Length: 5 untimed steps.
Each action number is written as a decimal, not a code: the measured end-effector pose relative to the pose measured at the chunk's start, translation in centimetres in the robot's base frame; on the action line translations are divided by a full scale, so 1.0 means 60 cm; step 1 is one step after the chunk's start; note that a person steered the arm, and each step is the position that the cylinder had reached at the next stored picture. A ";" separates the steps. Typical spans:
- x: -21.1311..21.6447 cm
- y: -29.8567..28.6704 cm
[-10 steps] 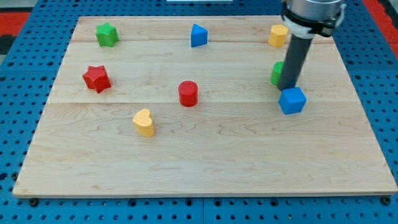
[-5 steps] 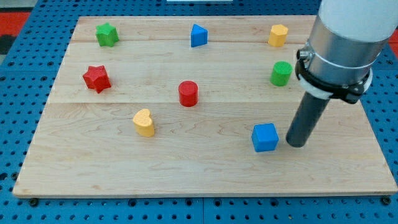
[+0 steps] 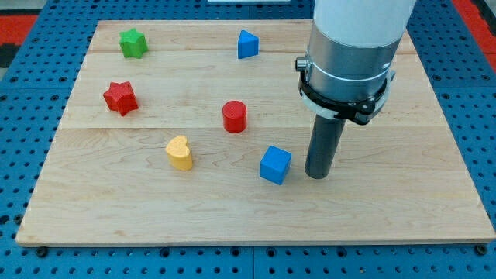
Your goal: Move the blue cube below the yellow heart
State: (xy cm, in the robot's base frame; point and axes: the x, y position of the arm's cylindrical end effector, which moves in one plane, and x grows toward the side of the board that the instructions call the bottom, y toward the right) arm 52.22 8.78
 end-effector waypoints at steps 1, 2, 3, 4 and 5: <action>0.000 -0.063; -0.006 -0.064; -0.043 -0.054; -0.044 -0.103; 0.032 -0.217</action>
State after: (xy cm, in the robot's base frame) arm 54.11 -4.24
